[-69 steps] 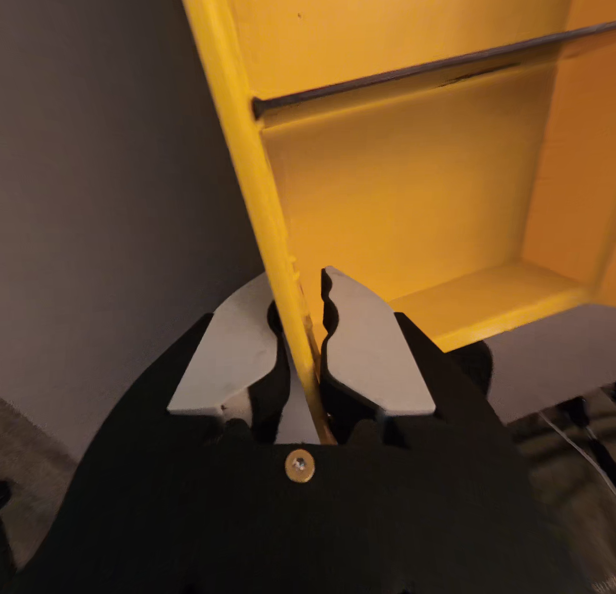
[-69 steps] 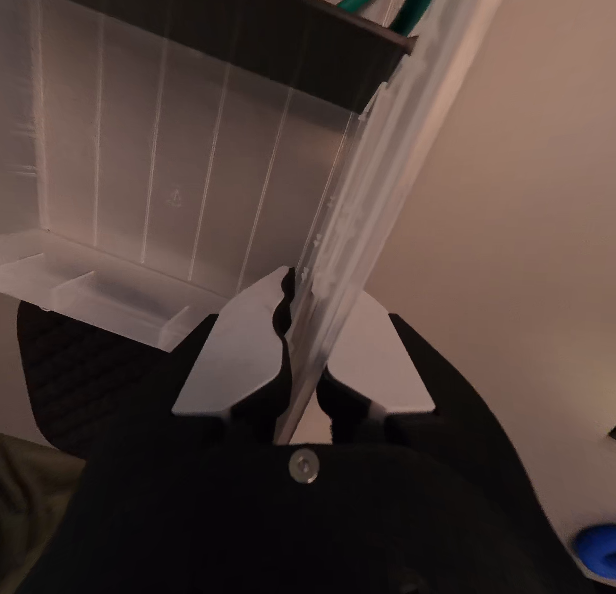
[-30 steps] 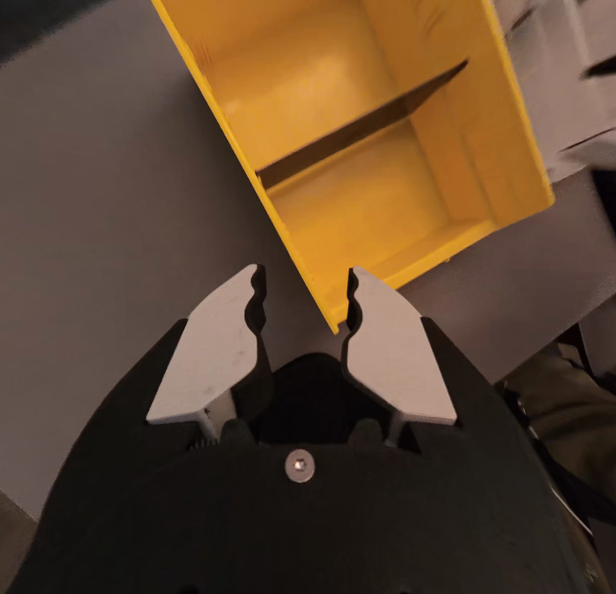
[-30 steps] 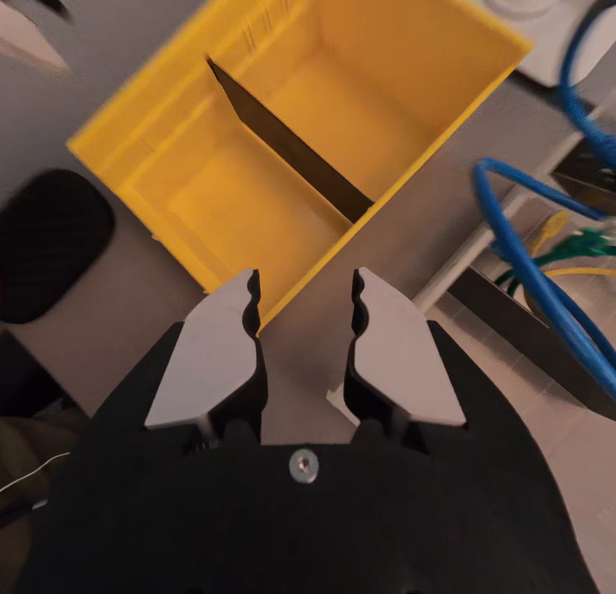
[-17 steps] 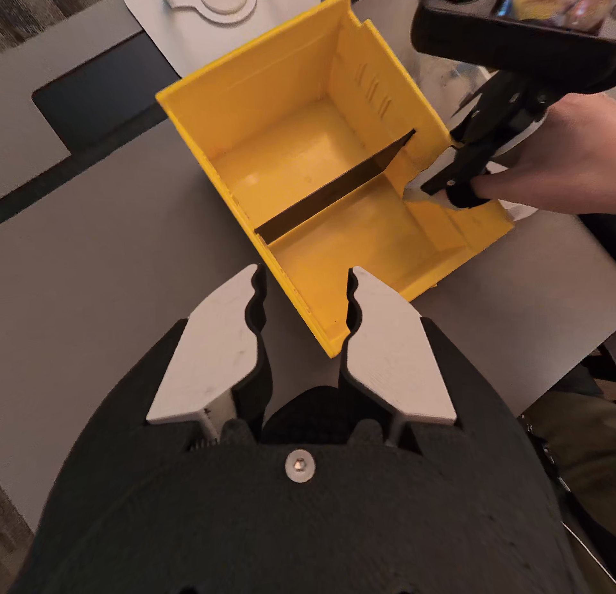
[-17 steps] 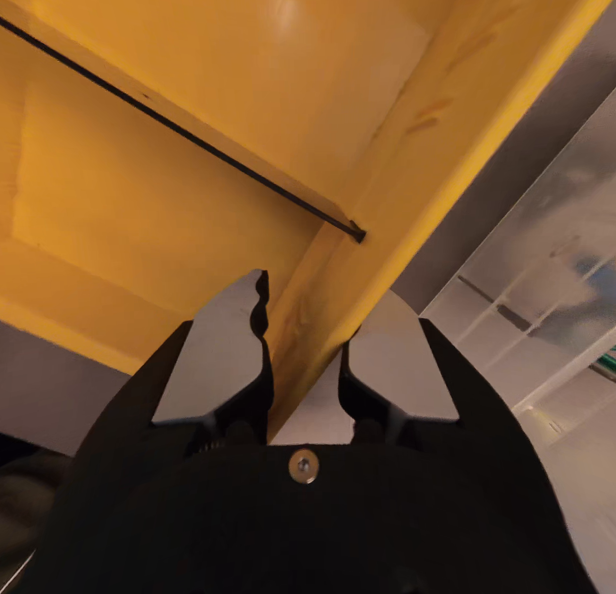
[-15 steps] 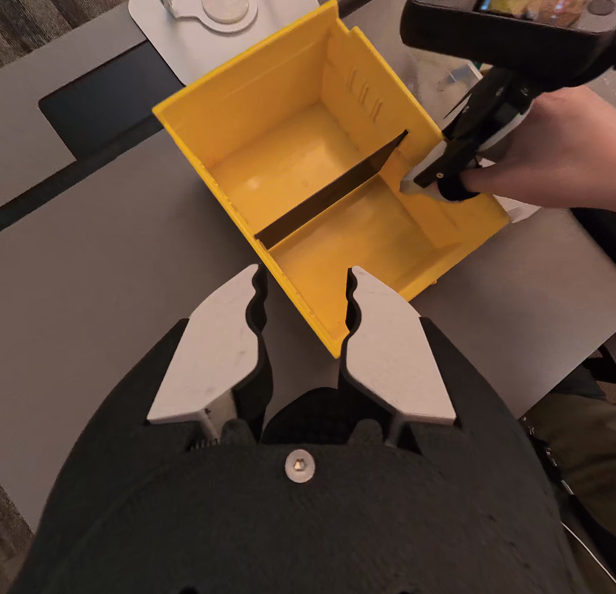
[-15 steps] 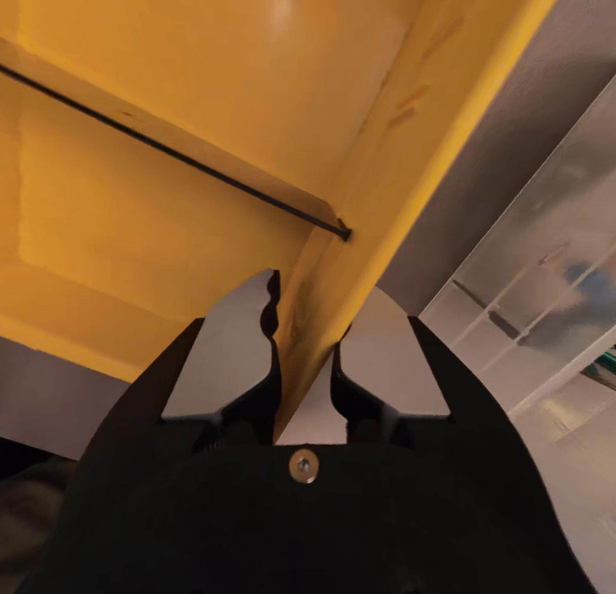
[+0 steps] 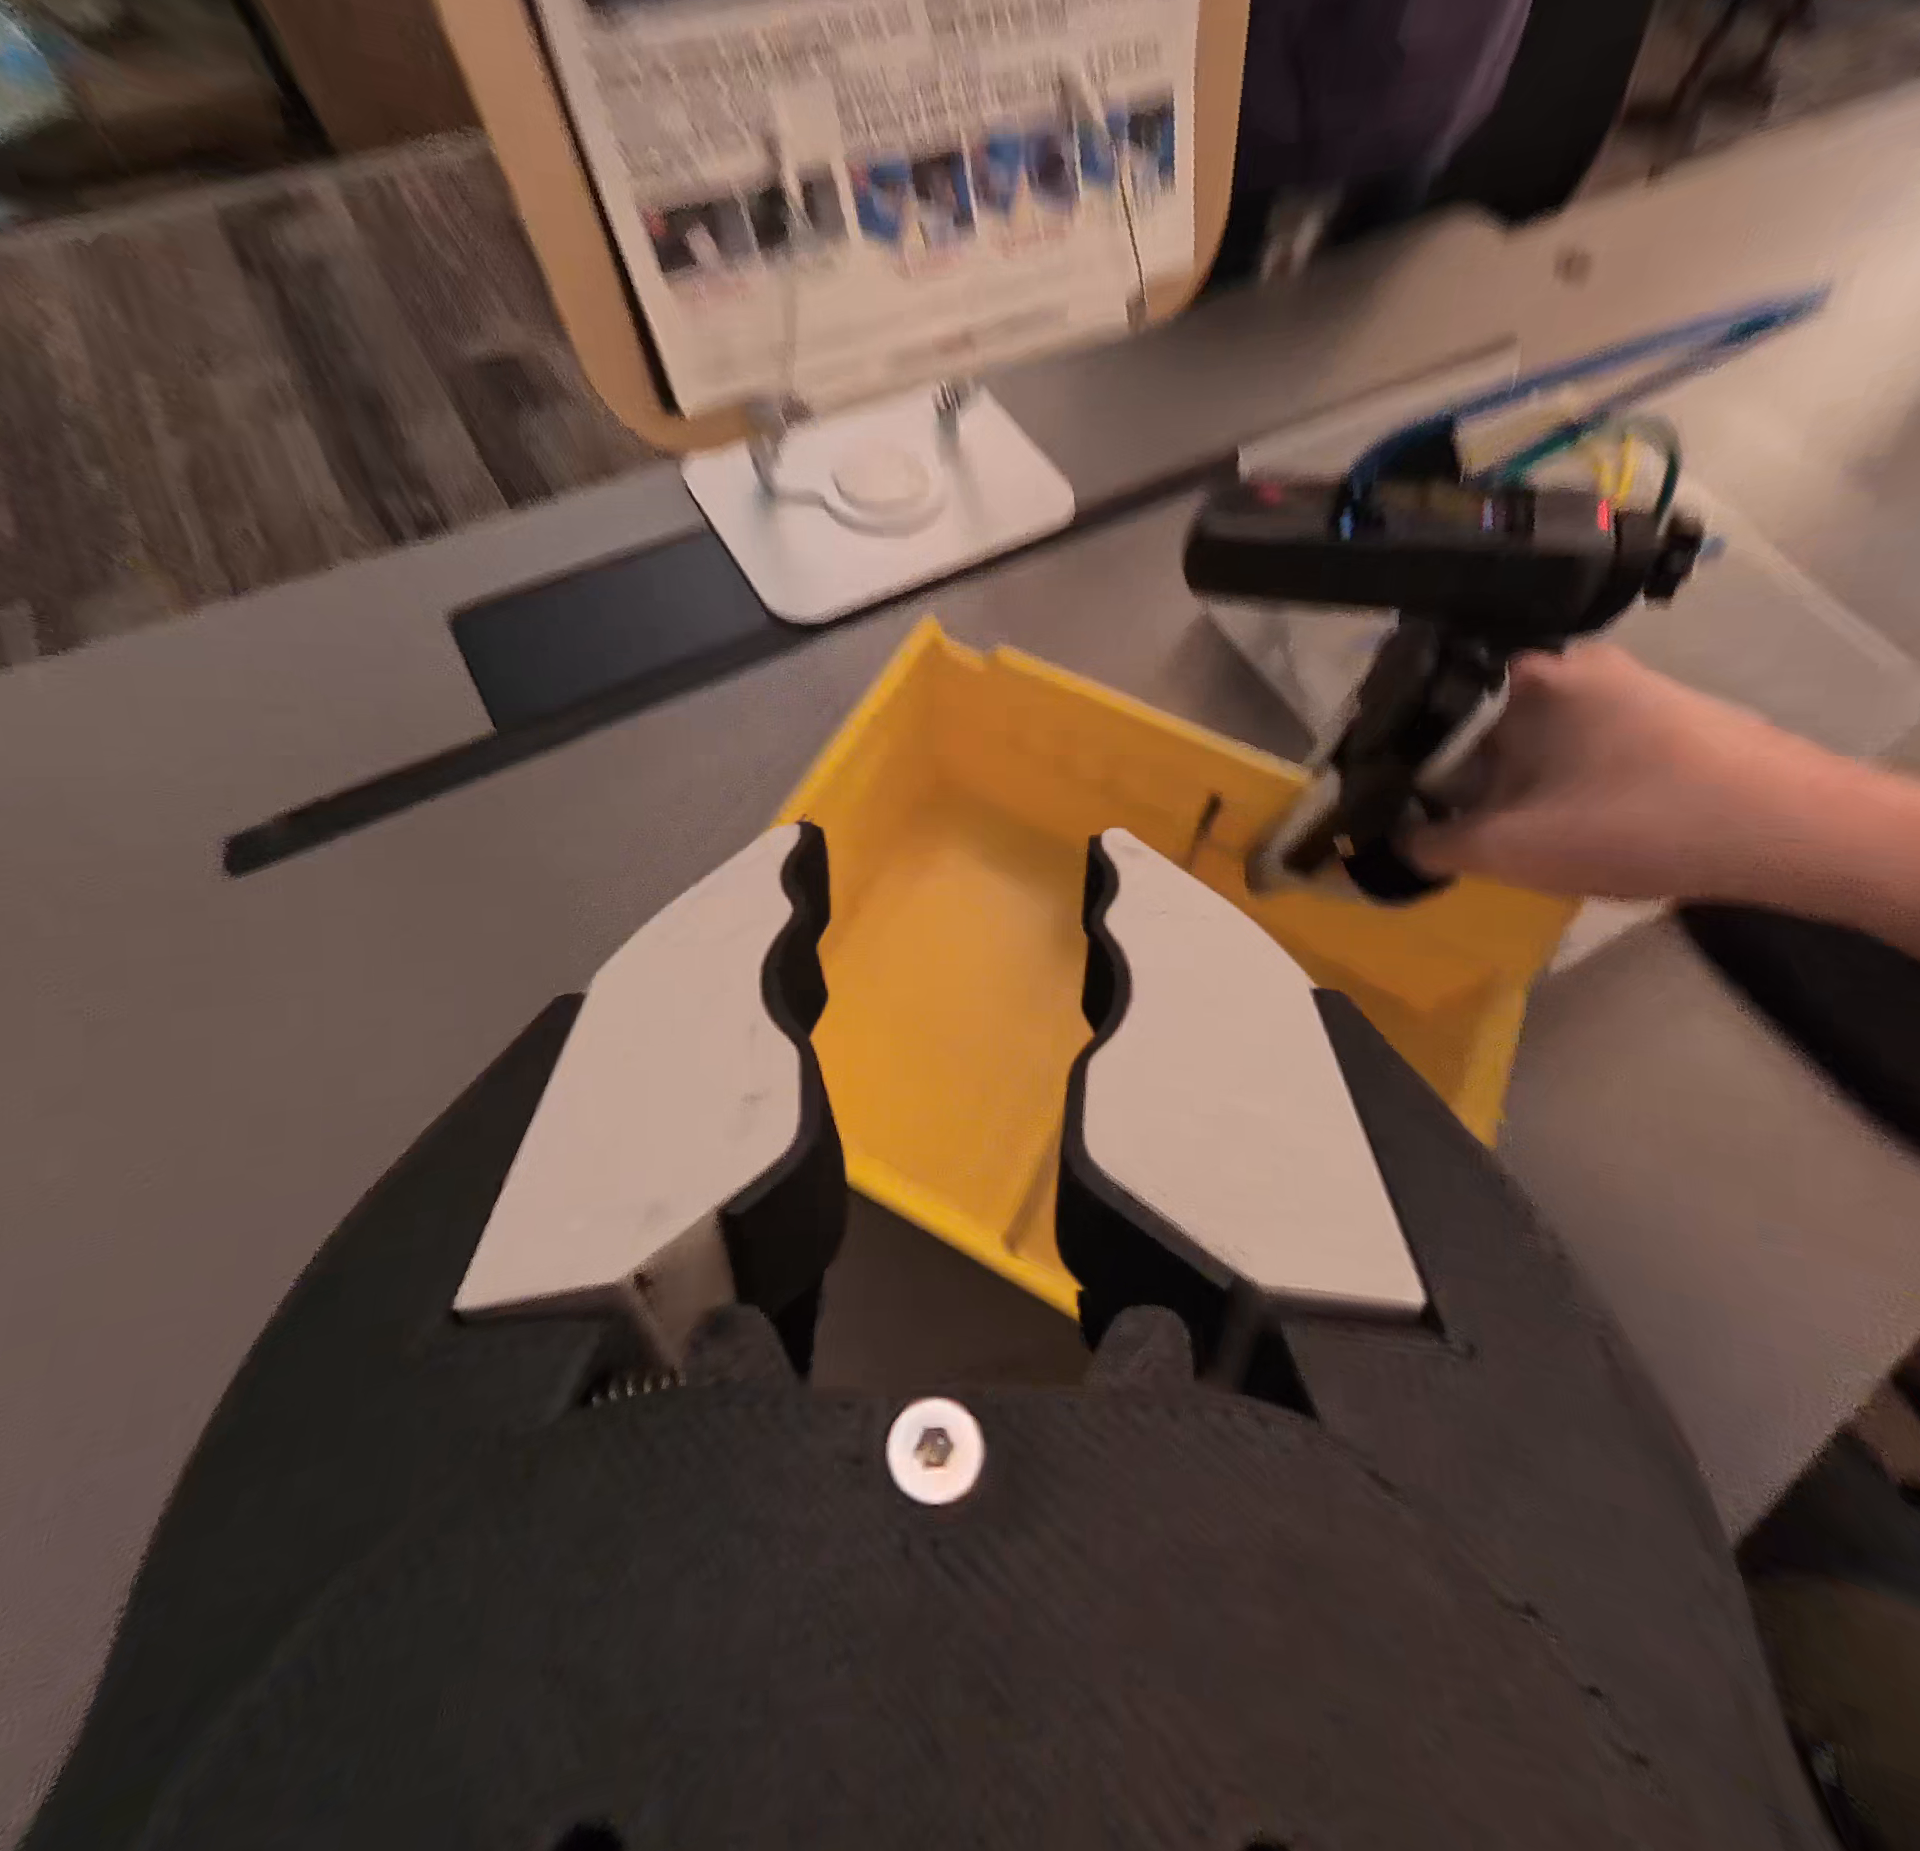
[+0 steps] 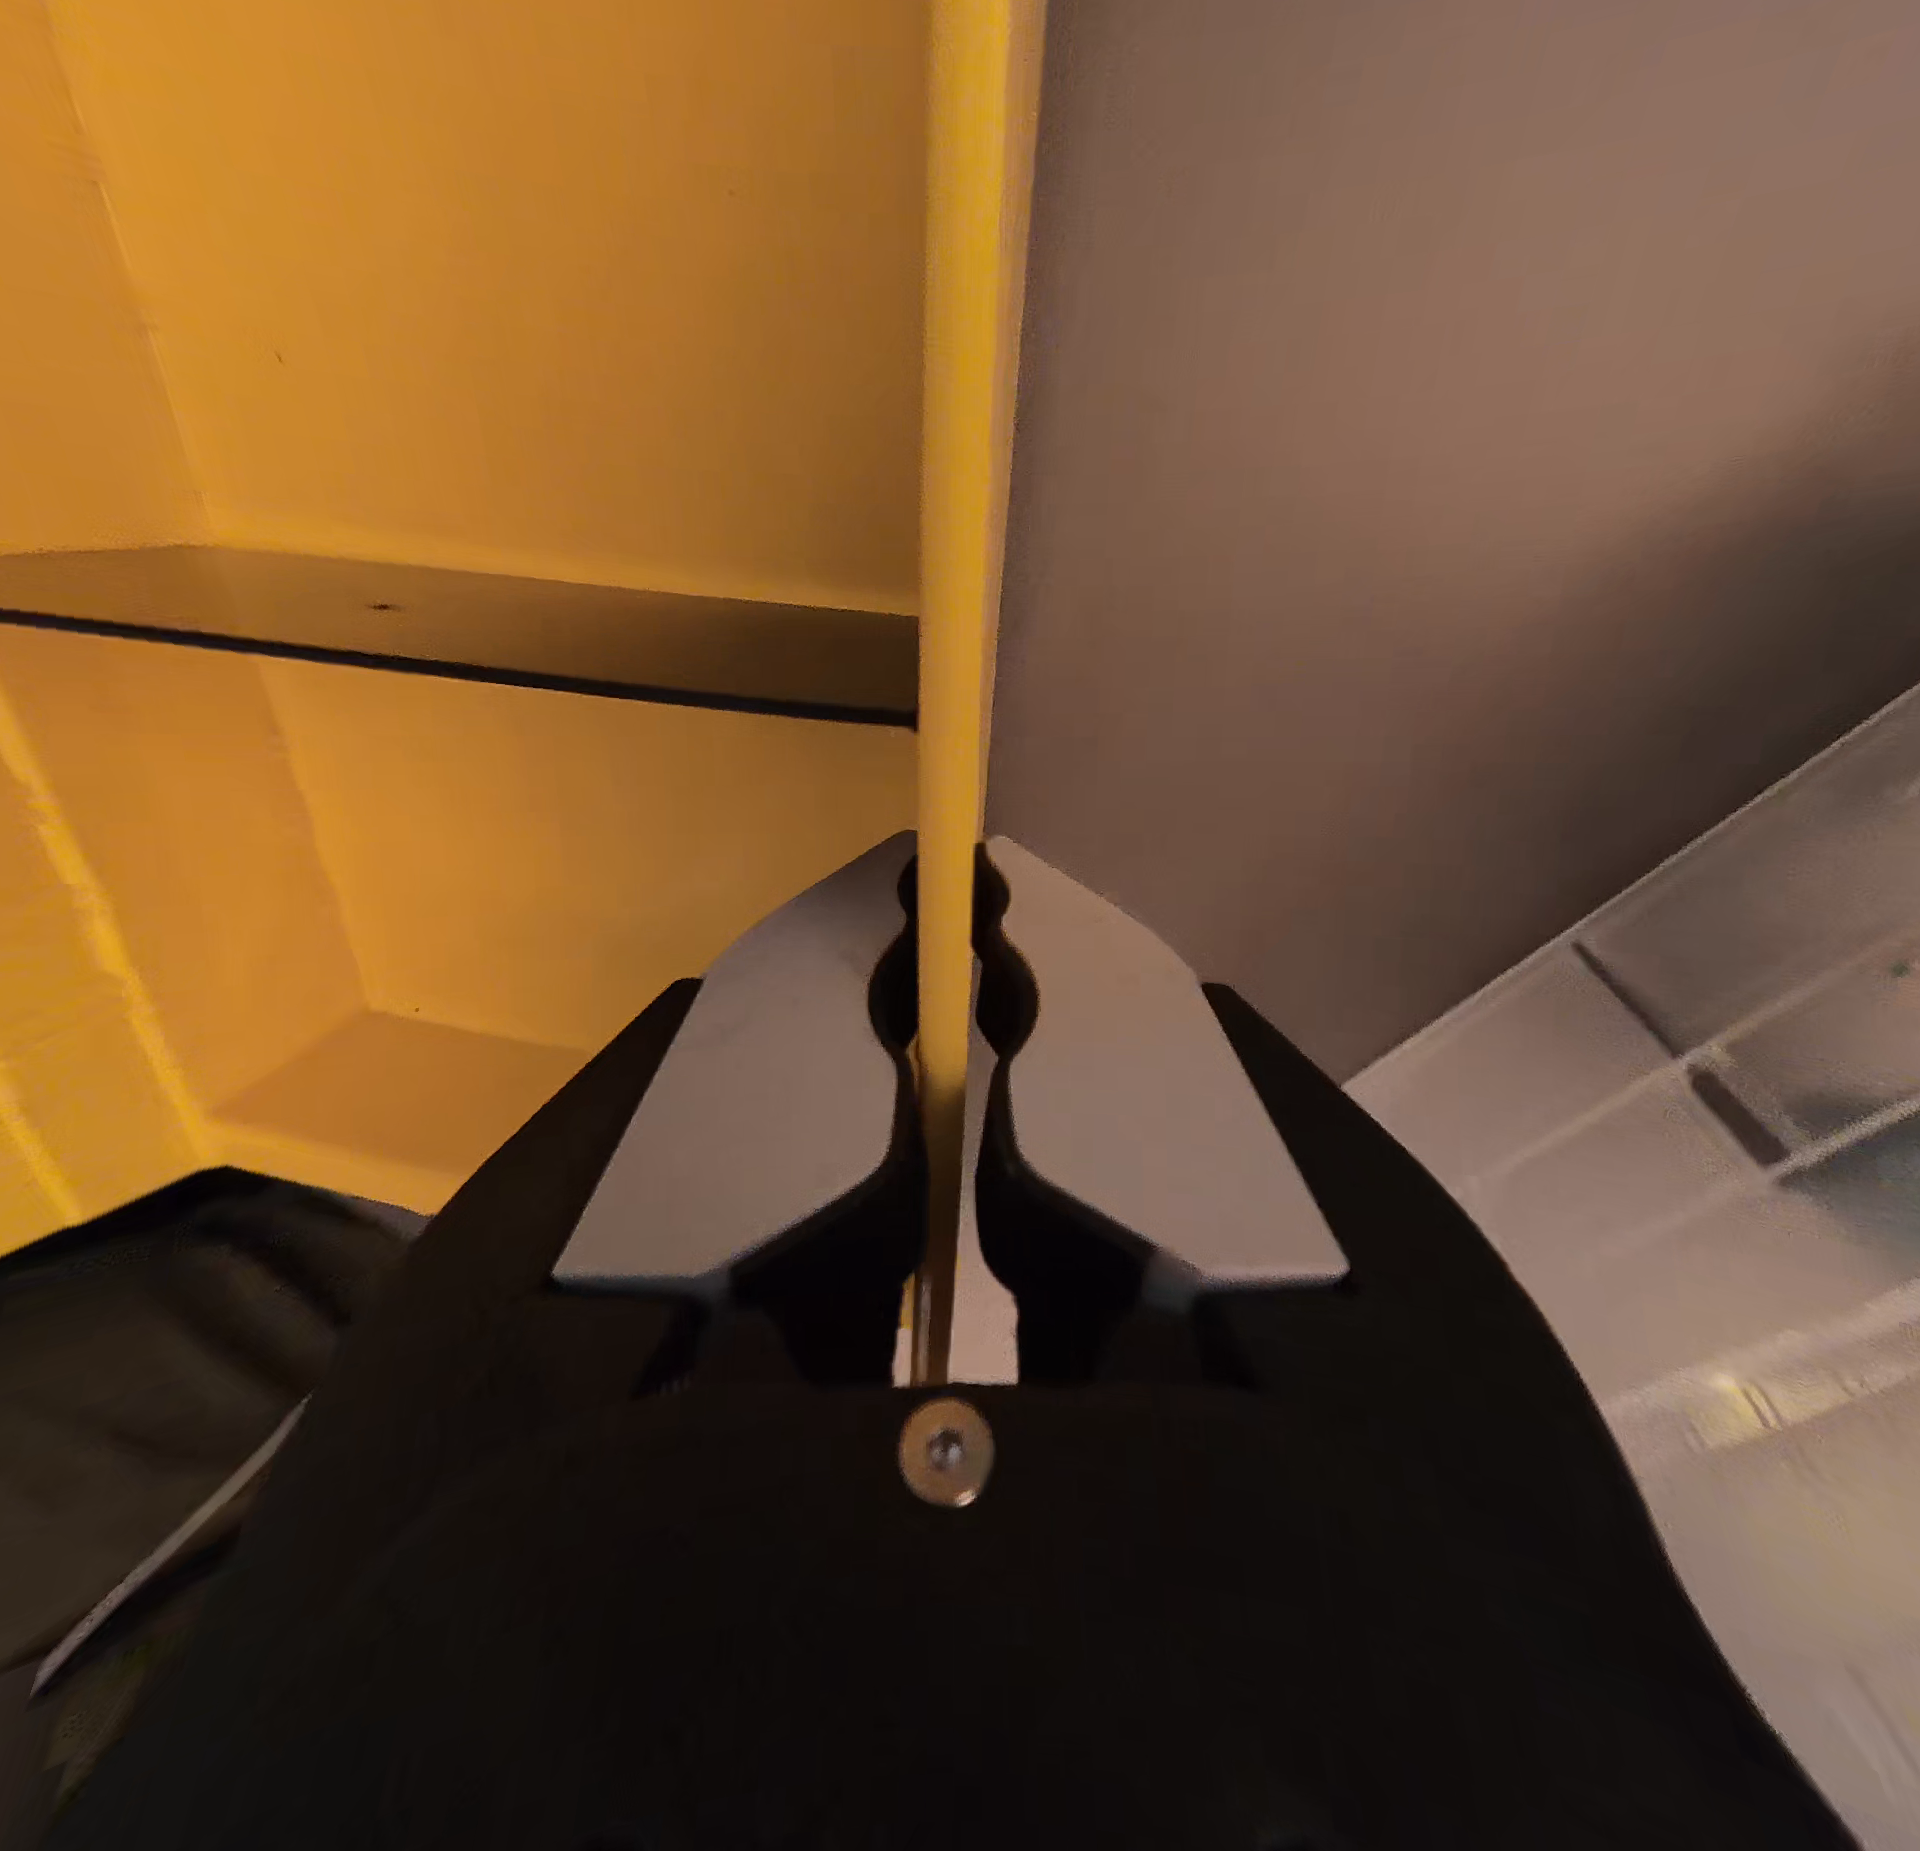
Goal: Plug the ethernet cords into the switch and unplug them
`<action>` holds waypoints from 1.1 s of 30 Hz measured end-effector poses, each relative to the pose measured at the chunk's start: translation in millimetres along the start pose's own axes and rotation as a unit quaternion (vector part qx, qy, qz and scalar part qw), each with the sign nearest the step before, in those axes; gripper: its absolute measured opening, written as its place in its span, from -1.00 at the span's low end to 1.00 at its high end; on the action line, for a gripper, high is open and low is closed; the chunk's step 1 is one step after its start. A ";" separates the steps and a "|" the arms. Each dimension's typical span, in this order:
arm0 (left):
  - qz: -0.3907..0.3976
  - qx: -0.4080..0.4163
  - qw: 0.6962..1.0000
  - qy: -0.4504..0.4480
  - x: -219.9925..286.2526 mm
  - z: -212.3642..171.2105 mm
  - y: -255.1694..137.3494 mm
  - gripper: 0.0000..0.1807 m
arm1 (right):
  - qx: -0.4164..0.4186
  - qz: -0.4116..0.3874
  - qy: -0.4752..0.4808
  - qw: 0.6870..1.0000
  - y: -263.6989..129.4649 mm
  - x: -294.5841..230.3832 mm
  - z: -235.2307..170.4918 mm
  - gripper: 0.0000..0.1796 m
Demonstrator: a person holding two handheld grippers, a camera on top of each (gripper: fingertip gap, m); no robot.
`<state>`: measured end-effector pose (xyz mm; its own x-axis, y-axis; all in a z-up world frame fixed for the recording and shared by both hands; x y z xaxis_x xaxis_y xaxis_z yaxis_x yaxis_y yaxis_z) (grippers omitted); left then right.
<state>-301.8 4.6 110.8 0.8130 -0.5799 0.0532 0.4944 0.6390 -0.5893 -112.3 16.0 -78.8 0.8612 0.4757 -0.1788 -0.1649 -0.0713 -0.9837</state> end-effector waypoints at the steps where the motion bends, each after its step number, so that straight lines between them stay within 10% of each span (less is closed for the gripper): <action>1: 0.003 0.036 0.999 -0.015 -4.2 6.8 -9.1 -0.44 | -0.009 0.004 -0.011 1.000 -5.8 -3.8 -7.3 -0.94; 12: -0.059 0.147 0.981 -0.114 -22.2 19.9 -28.7 -0.10 | -0.008 0.084 -0.042 0.996 -123.3 25.4 -192.8 -0.94; 23: -0.294 -0.094 0.950 -0.049 176.5 -18.0 137.4 0.02 | 0.065 0.022 0.149 0.986 -177.1 218.4 -381.6 -0.94; 33: -0.197 -0.324 0.925 -0.035 245.6 -53.0 242.6 0.03 | 0.123 -0.003 0.312 0.942 -153.9 334.5 -429.9 -0.94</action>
<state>1.5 -9.6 -61.8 0.6389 -0.6541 0.4050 0.4865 -0.0644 -0.8713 407.9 -190.7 5.4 0.9647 -0.1388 -0.2238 -0.1990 0.1725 -0.9647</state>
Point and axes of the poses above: each gripper's, where its closed fingertips meet, y out along the fingers, z out of its top, x = y × z across the jaws, the point moved 3 cm from there along -y, back along the fingers, and after that the axes turned 5 degrees about -x, right-handed, at the moved point
